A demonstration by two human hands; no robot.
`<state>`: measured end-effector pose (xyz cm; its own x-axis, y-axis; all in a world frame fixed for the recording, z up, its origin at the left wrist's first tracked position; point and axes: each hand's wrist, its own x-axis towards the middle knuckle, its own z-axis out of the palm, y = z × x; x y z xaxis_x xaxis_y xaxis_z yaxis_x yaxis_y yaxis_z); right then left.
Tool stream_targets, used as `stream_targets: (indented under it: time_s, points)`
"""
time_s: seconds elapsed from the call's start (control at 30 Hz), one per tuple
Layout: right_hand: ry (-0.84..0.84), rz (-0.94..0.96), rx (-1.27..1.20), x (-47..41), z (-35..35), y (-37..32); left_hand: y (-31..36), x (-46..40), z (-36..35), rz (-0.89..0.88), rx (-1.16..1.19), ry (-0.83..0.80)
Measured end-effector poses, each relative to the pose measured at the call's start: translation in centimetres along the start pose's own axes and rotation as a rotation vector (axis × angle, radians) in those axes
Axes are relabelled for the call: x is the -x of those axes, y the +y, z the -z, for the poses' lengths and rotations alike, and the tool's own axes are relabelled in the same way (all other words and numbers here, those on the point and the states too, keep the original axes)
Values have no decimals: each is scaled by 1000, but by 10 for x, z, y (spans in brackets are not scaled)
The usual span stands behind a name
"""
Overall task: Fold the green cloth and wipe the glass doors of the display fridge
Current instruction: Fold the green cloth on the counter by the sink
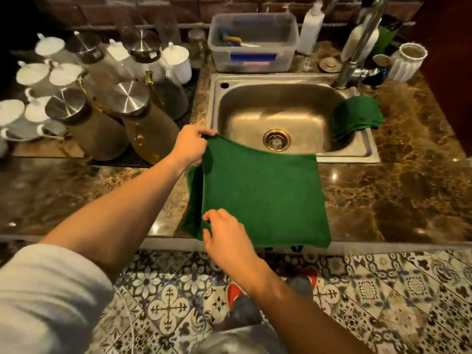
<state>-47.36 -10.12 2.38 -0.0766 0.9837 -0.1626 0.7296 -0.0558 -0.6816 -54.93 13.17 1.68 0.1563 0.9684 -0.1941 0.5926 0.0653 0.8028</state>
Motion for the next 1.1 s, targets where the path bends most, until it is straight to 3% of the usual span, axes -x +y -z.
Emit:
stream_targets:
  time_s: [0.2, 0.37, 0.43, 0.53, 0.67, 0.8, 1.0, 1.1]
  points:
    - [-132, -3, 78, -11, -27, -6, -43, 2, 11, 42, -31, 36]
    - [-302, 36, 48, -6, -22, 11, -75, 26, -3, 185, 41, 37]
    - [-229, -30, -44, 2, -8, 31, -83, 48, -11, 184, 86, 50]
    - [26, -252, -132, 17, 28, 74, -96, 92, -20, 251, 145, 91]
    - [325, -604, -123, 43, 72, 135, -104, 148, -25, 359, -9, 182]
    - [323, -830, -60, 64, 82, 168, -104, 184, -40, 454, 24, 160]
    - [335, -1009, -385, 72, 61, 181, -107, 198, -53, 556, 238, 342]
    - [406, -1035, -592, 70, 56, 187, -106, 207, -59, 612, 317, 340]
